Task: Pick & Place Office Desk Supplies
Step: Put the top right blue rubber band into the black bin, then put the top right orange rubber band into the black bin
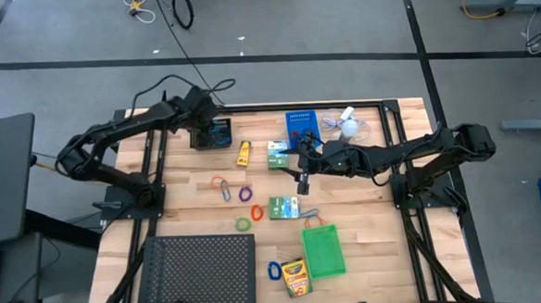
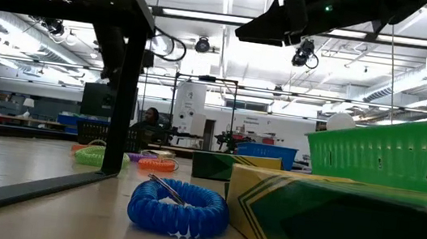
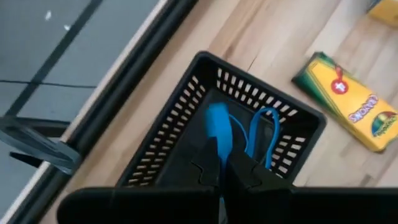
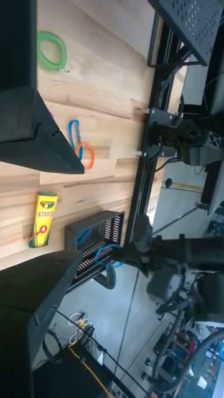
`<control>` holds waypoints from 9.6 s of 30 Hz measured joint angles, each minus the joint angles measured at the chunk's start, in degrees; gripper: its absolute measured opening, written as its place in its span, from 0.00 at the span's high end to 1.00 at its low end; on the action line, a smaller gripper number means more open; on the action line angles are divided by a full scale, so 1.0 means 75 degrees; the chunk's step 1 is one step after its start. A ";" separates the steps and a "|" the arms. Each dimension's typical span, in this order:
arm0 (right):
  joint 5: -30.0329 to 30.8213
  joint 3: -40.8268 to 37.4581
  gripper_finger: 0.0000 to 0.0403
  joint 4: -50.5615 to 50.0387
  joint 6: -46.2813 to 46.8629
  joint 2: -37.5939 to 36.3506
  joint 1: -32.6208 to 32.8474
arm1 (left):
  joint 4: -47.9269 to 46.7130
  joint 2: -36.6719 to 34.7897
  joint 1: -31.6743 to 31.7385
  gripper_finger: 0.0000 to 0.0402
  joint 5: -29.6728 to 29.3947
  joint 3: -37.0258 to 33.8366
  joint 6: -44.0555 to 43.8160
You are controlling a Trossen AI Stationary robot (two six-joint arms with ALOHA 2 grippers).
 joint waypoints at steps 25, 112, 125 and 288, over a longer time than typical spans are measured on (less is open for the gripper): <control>-0.0001 0.0000 0.45 0.0068 -0.0029 0.0001 0.0000 | -0.0464 0.0383 0.0079 1.00 -0.0111 0.0003 -0.0370; -0.2138 0.0006 0.46 -0.6261 0.3669 0.1239 0.1306 | 0.2654 -0.1086 -0.4363 0.42 0.2570 0.0248 0.0542; -0.2519 0.0013 0.46 -0.5949 0.3462 0.1759 0.1306 | 0.2631 -0.1083 -0.4363 0.42 0.2573 0.0251 0.0517; -0.3392 0.0478 1.00 -0.0922 0.0071 -0.0256 -0.0187 | 0.5657 0.0831 -0.3914 0.43 0.5372 0.0256 0.0440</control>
